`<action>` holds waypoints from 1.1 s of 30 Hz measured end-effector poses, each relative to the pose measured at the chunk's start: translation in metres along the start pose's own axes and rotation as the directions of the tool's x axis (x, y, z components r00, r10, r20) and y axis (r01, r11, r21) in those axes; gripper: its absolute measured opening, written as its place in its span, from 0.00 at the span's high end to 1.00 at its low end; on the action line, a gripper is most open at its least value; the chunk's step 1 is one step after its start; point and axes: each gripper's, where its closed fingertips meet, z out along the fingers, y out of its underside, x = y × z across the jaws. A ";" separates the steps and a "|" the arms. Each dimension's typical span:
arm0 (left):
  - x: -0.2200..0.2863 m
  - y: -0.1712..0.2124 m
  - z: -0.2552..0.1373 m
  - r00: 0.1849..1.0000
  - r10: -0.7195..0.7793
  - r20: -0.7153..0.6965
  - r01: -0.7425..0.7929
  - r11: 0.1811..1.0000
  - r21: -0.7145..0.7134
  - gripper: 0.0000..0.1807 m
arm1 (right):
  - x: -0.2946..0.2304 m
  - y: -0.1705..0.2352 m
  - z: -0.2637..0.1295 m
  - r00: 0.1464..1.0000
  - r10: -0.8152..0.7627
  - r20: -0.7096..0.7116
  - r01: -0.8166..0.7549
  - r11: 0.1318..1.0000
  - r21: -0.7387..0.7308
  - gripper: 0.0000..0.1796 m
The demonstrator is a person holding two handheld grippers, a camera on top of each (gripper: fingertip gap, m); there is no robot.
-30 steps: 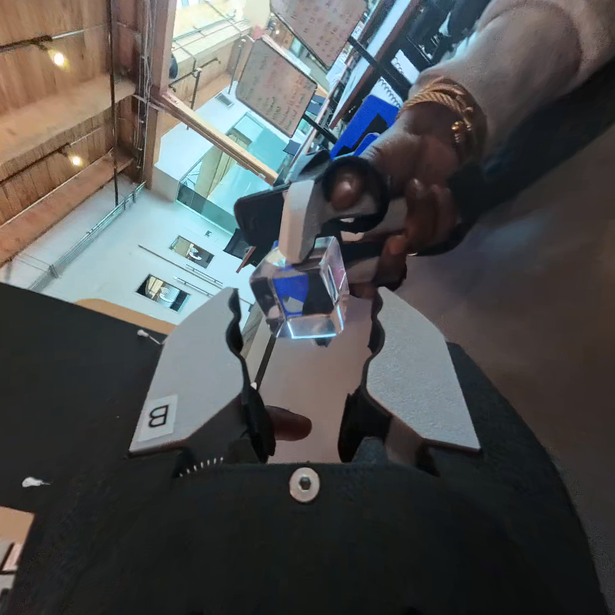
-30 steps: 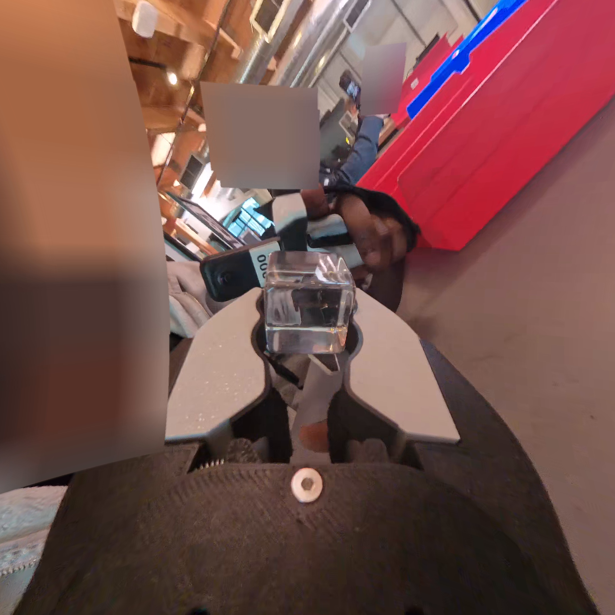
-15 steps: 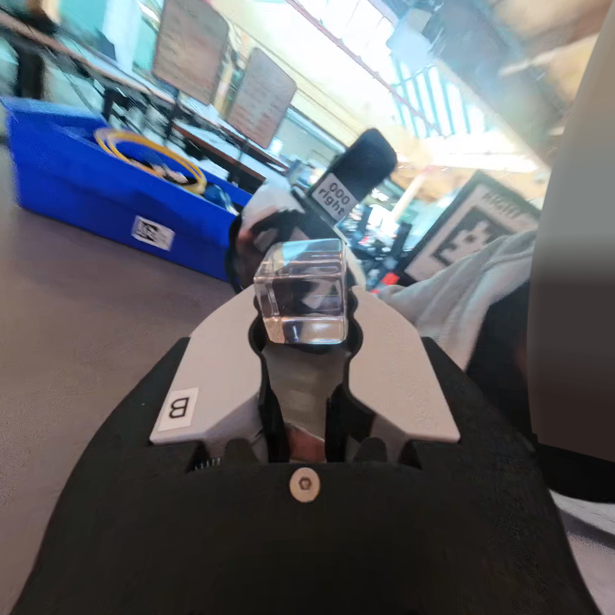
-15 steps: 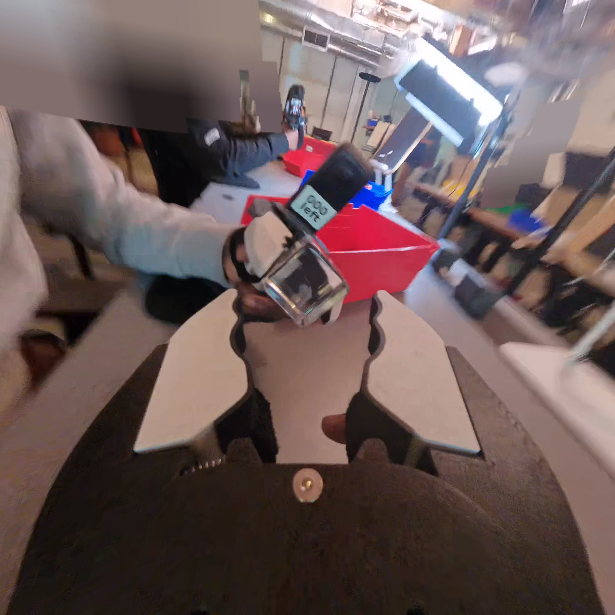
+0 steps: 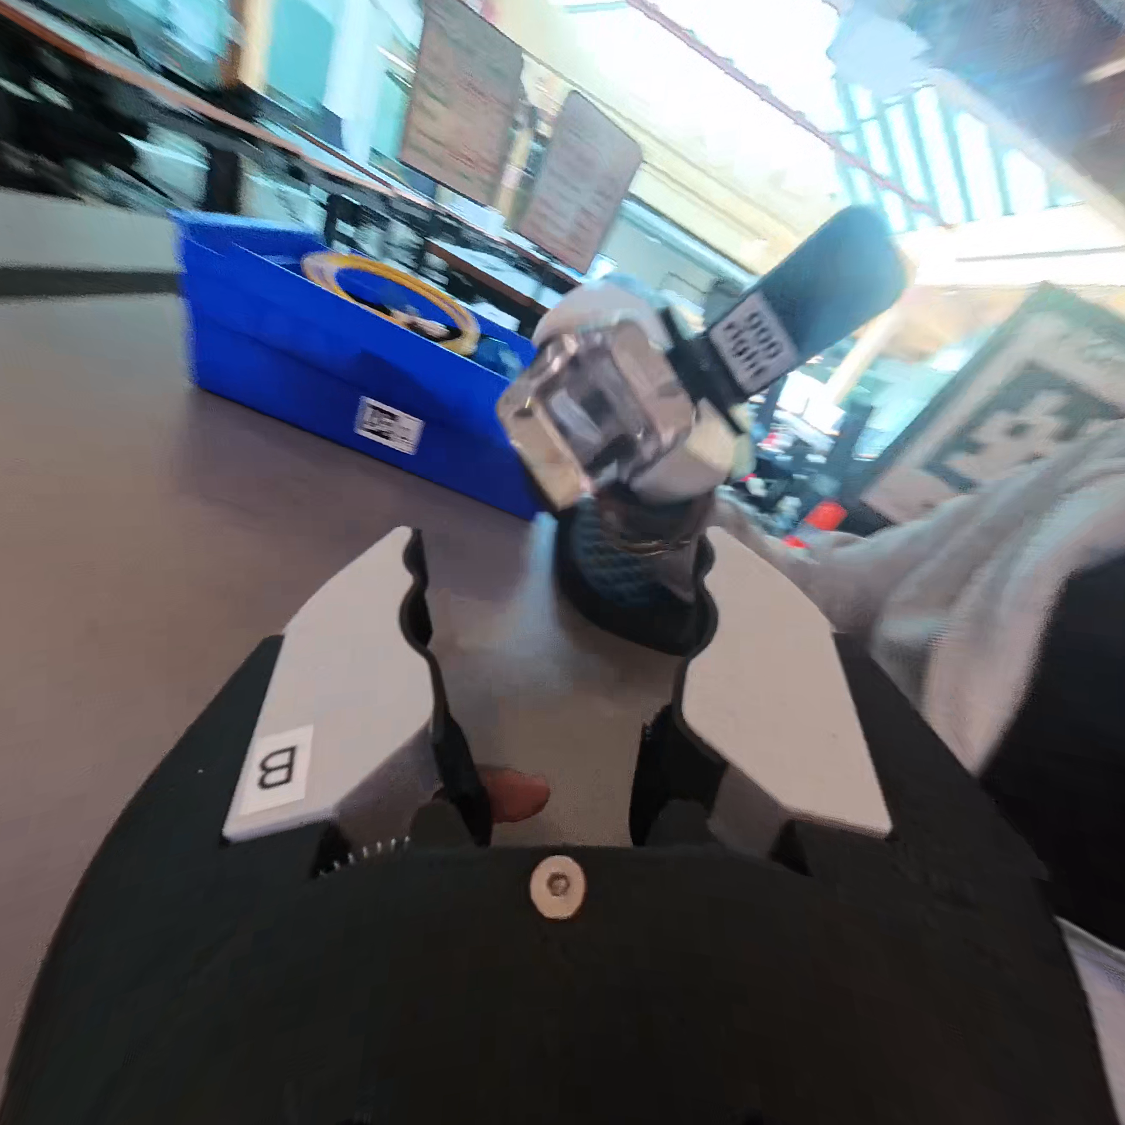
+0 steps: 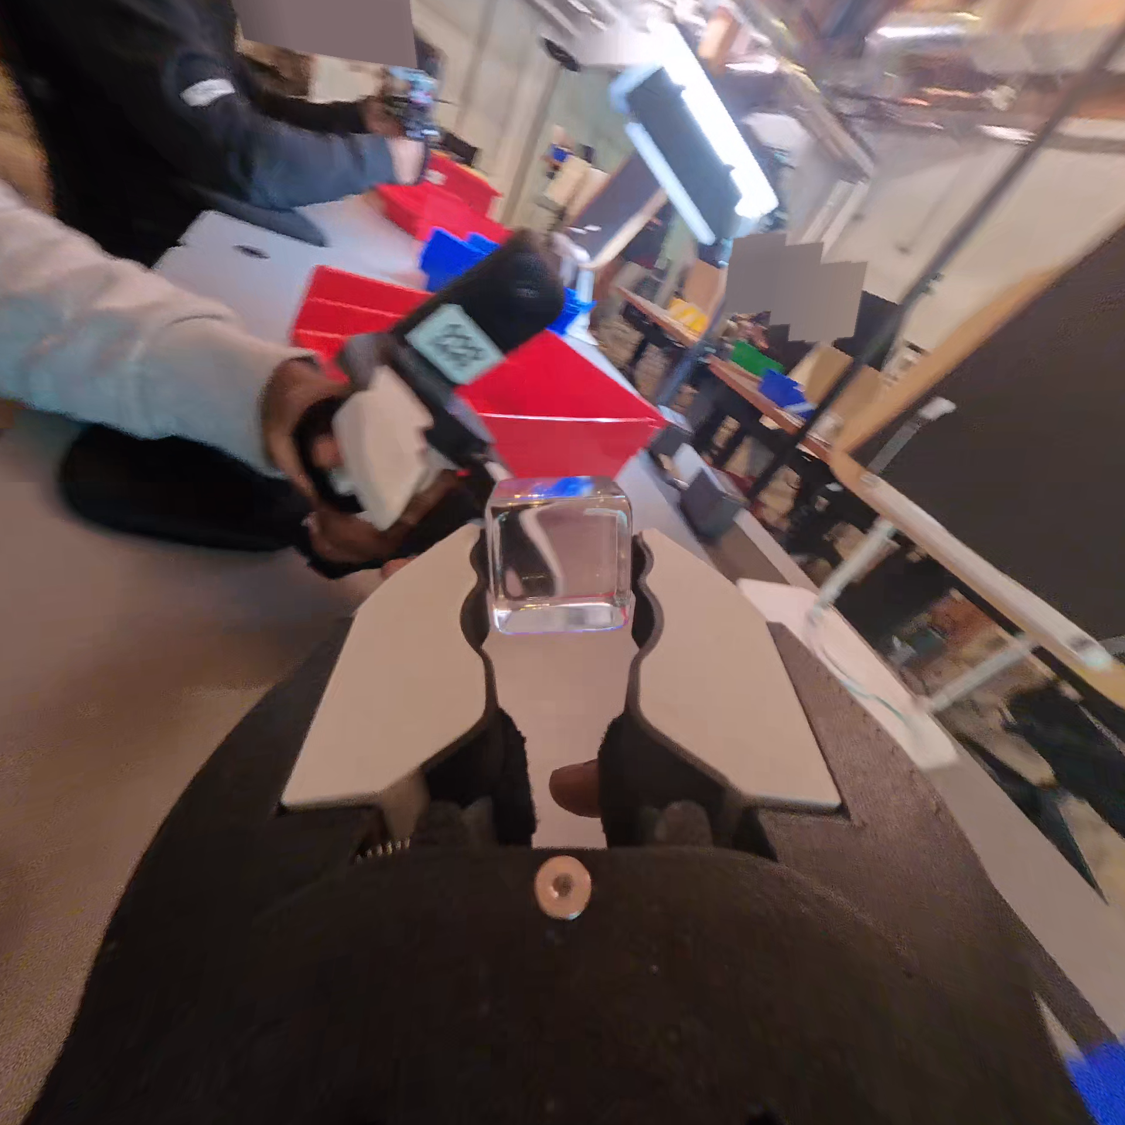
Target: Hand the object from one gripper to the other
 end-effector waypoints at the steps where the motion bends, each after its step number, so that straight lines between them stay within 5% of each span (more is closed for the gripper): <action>1: -0.008 -0.001 -0.001 0.997 0.049 0.063 -0.050 0.999 0.013 0.52 | 0.016 0.000 -0.007 0.998 0.027 -0.062 -0.027 1.000 -0.012 0.75; 6: -0.025 -0.004 -0.005 0.934 0.271 0.234 -0.278 0.961 -0.007 0.48 | 0.115 0.015 -0.072 0.888 0.089 -0.452 -0.204 0.956 -0.212 0.75; 9: -0.024 -0.001 -0.003 0.894 0.368 0.257 -0.368 0.929 -0.049 0.48 | 0.159 0.033 -0.115 0.819 0.122 -0.561 -0.368 0.862 -0.349 0.75; 13: -0.024 0.011 0.001 0.843 0.471 0.260 -0.450 0.882 -0.140 0.48 | 0.199 0.066 -0.140 0.781 0.192 -0.594 -0.529 0.709 -0.466 0.75; 21: -0.025 0.014 0.002 0.801 0.540 0.256 -0.510 0.841 -0.179 0.48 | 0.232 0.153 -0.127 0.711 0.322 -0.626 -0.694 0.470 -0.546 0.75; 33: -0.022 0.023 0.005 0.785 0.575 0.230 -0.531 0.816 -0.227 0.48 | 0.235 0.206 -0.126 0.620 0.300 -0.725 -0.782 0.315 -0.538 0.75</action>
